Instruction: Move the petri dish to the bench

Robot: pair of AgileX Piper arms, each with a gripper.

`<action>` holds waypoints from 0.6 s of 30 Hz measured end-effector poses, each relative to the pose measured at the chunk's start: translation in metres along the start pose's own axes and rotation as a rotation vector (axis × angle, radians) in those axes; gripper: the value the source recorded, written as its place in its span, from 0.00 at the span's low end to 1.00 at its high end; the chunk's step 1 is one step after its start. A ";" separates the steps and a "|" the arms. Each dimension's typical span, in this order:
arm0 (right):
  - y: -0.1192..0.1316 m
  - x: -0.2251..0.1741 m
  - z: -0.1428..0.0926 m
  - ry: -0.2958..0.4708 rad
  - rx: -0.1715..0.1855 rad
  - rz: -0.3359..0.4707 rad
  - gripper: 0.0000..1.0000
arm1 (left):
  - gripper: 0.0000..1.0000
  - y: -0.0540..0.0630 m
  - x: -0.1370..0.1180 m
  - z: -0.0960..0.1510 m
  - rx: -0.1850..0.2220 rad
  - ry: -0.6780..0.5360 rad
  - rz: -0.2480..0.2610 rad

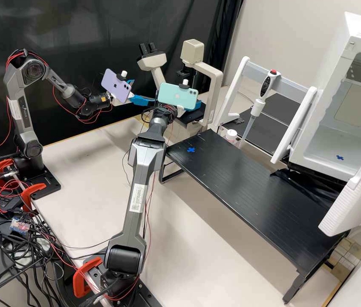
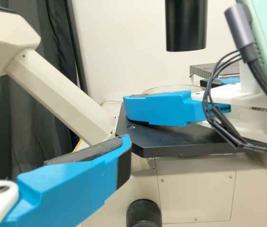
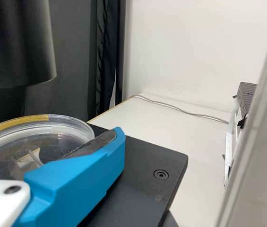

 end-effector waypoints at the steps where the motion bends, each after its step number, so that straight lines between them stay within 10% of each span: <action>1: 0.000 0.000 0.000 0.000 0.000 0.000 0.00 | 1.00 0.000 0.000 0.000 0.000 0.000 0.000; 18: -0.001 0.000 0.002 -0.004 0.000 -0.004 0.00 | 1.00 0.000 0.000 0.000 0.000 0.000 0.000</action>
